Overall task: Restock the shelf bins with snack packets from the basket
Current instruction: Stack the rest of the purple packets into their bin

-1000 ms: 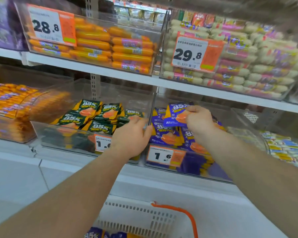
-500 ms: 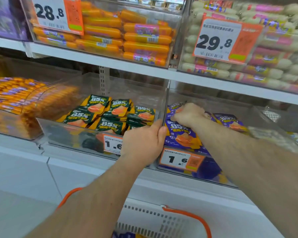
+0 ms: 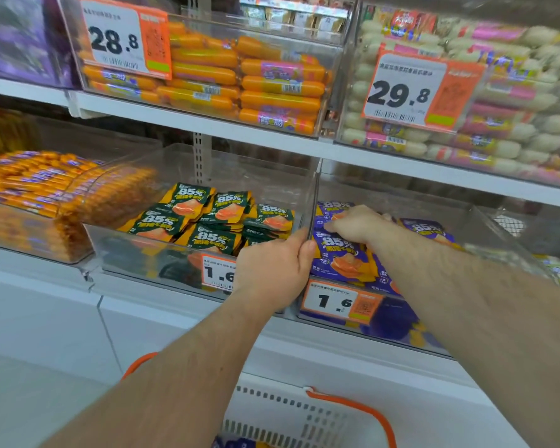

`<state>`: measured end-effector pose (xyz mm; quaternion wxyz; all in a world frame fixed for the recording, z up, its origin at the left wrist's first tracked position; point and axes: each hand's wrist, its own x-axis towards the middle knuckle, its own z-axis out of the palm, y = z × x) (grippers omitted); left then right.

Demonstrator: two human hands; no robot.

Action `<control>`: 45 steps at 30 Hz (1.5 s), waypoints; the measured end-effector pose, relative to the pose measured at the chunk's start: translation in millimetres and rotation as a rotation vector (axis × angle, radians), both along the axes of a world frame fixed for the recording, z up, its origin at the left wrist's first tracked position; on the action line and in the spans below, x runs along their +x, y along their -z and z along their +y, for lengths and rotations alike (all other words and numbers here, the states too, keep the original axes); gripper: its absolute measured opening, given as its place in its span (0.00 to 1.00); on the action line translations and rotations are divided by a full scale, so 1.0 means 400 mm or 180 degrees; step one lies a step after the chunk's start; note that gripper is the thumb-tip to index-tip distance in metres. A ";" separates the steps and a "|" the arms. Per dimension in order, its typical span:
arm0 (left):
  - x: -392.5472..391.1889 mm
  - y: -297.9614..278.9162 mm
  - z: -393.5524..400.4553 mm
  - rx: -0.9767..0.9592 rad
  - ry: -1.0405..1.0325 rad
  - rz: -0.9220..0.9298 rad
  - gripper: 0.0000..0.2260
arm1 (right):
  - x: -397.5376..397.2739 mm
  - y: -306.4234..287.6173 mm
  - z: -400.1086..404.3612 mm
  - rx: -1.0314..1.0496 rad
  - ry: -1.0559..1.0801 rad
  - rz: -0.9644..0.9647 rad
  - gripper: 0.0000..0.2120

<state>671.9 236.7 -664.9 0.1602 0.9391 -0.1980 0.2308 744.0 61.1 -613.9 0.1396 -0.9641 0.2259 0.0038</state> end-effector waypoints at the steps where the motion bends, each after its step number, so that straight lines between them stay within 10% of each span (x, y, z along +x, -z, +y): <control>1: 0.001 0.001 0.000 -0.0013 0.0013 0.0005 0.20 | -0.003 0.000 0.001 0.0014 -0.0008 -0.0043 0.29; 7: 0.005 -0.013 0.008 -0.0522 0.0273 0.0250 0.19 | -0.116 -0.022 0.060 -0.0141 -0.0092 -0.1502 0.15; 12: -0.080 0.045 0.065 -0.1481 -0.0009 -0.0761 0.16 | -0.244 0.068 0.154 -0.0296 -0.1427 -0.3633 0.08; 15: -0.149 0.149 0.122 -0.1717 -0.0027 -0.0268 0.13 | -0.303 0.152 0.210 -0.0084 -0.1886 -0.3847 0.06; 21: -0.246 0.441 0.221 -0.1134 -0.0286 0.2115 0.13 | -0.400 0.515 0.283 0.0789 -0.1382 -0.1231 0.06; 27: -0.283 0.589 0.262 -0.0504 -0.0306 0.2891 0.11 | -0.519 0.813 0.265 0.0815 -0.1189 0.1287 0.05; 35: -0.274 0.652 0.240 -0.0536 -0.0389 0.3251 0.14 | -0.530 0.934 0.255 0.0025 -0.1952 0.1897 0.44; 45: -0.273 0.663 0.239 -0.0540 -0.0416 0.3371 0.14 | -0.592 0.977 0.247 -0.0709 -0.2234 0.1355 0.32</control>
